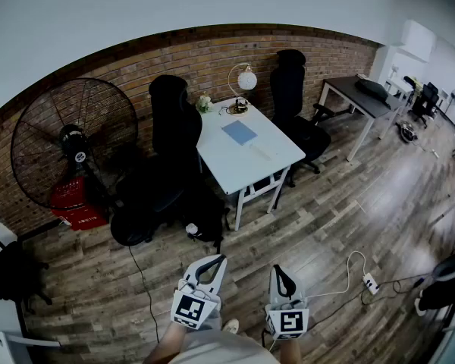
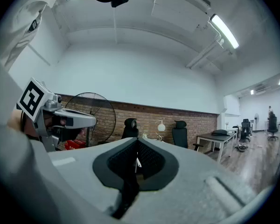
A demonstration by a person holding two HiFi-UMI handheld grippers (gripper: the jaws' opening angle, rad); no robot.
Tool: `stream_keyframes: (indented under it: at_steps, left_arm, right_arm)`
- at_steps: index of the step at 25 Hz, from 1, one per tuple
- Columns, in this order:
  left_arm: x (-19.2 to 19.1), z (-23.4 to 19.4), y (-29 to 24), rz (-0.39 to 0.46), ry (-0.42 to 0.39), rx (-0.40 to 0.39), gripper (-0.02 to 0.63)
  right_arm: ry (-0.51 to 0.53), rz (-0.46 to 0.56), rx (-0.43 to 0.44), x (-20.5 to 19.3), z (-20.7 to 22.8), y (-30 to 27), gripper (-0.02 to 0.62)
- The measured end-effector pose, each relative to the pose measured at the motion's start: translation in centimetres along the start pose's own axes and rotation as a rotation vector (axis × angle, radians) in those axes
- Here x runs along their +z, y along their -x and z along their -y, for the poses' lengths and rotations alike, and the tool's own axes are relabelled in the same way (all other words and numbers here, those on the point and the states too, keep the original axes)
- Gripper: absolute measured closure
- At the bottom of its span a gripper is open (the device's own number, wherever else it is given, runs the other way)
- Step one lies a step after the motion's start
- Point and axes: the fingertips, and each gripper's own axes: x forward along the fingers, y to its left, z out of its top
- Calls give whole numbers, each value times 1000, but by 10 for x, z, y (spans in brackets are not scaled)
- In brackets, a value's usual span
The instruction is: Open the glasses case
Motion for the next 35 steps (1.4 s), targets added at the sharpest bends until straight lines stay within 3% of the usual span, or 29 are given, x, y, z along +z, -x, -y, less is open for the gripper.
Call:
stream_keyframes:
  at_steps: [11,22,35]
  left_arm:
    - [-13,-17,-24,-5,15,-2,603]
    - [-23,-59,-75,-16,21,-16,603]
    - [-26,-113,-124,-8,40,-59,603]
  right_arm:
    - [22,-6,-12,-7,11,-33,589]
    - [22,-31,-16,-10,26,-94,589]
    - [14,-63,-79,-9,41,-161,589]
